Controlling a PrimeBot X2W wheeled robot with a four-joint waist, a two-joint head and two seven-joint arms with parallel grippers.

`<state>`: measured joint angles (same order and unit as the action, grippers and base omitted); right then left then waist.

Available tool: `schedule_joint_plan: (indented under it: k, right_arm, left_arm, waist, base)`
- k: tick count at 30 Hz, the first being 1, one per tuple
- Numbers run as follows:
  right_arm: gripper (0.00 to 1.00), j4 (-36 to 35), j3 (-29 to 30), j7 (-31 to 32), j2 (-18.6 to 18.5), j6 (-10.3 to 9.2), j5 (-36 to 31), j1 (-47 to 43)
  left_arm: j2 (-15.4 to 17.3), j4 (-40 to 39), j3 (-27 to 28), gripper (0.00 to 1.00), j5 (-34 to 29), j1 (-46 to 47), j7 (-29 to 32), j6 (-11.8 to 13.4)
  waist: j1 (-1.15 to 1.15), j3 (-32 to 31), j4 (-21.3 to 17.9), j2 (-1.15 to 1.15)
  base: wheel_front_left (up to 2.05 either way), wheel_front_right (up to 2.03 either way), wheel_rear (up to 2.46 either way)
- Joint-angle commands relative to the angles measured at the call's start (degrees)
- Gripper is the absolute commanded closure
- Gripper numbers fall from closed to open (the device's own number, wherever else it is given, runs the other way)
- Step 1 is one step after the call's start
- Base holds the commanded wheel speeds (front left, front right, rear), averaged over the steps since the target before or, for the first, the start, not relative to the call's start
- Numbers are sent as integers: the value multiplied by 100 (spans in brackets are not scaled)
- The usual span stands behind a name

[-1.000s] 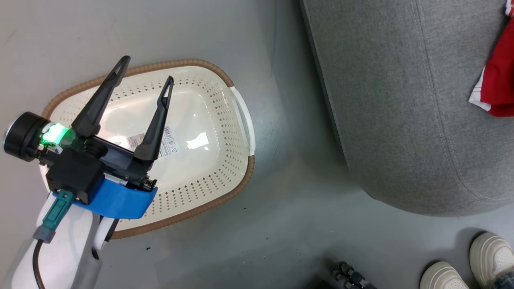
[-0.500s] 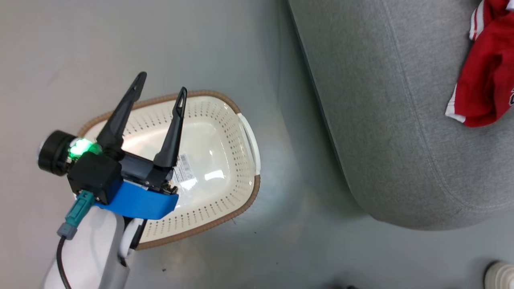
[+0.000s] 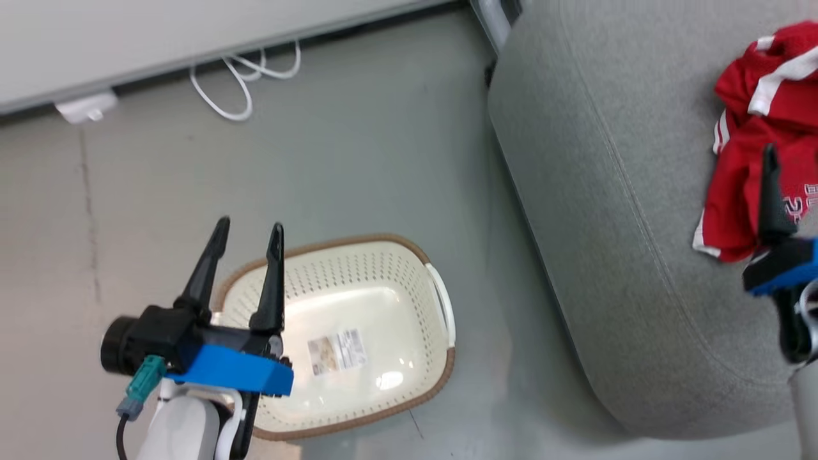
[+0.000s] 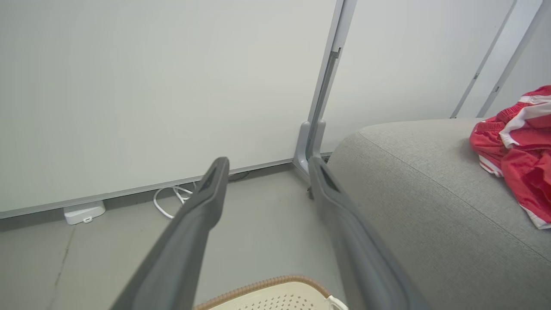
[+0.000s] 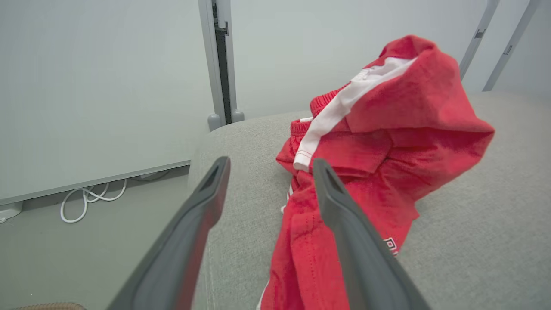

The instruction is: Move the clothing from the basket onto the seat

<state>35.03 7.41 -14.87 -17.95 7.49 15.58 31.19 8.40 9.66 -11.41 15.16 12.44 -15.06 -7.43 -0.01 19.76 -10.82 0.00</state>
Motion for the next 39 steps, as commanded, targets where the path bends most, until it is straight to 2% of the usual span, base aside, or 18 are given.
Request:
schedule_joint_plan:
  k: [1,10,19,27,39]
  right_arm:
    - [0,-131,-27,11,79,1,-77,-251]
    - [0,-1322,-235,392,666,1,-332,-1573]
    - [0,-2239,-152,765,1215,1,-592,-2633]
    - [0,-2445,-288,883,1411,1,-560,-3038]
    - [0,-2500,-329,937,1474,1,-521,-3080]
  left_arm:
    - [-45,94,68,0,22,-135,-17,-5]
    - [-210,539,517,0,87,-724,-18,-5]
    - [-253,855,616,0,221,-1037,-18,-5]
    - [-203,998,637,0,331,-1153,-18,-5]
    - [-197,1114,578,0,420,-1107,-18,-5]
  waist:
    - [1,-576,346,0]
    - [1,-1417,737,0]
    - [1,-1787,1113,0]
    - [1,-1916,1195,0]
    - [1,-2000,1200,0]
  base:
    - [0,0,0]
    - [0,0,0]
    - [0,0,0]
    - [0,0,0]
    - [0,0,0]
